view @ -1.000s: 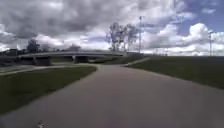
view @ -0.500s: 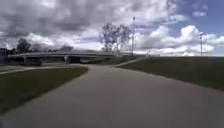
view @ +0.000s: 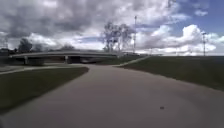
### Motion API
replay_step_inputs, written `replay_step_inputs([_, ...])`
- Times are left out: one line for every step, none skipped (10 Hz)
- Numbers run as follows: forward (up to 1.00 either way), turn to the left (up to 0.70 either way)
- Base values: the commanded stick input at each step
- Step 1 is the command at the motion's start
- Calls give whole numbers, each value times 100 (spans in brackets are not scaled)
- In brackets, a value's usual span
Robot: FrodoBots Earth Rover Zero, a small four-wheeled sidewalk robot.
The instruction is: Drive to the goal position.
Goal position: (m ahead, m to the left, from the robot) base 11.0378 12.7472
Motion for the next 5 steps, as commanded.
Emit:
replay_step_inputs([100, 0])
replay_step_inputs([100, 0])
replay_step_inputs([100, 0])
replay_step_inputs([100, 0])
replay_step_inputs([100, 0])
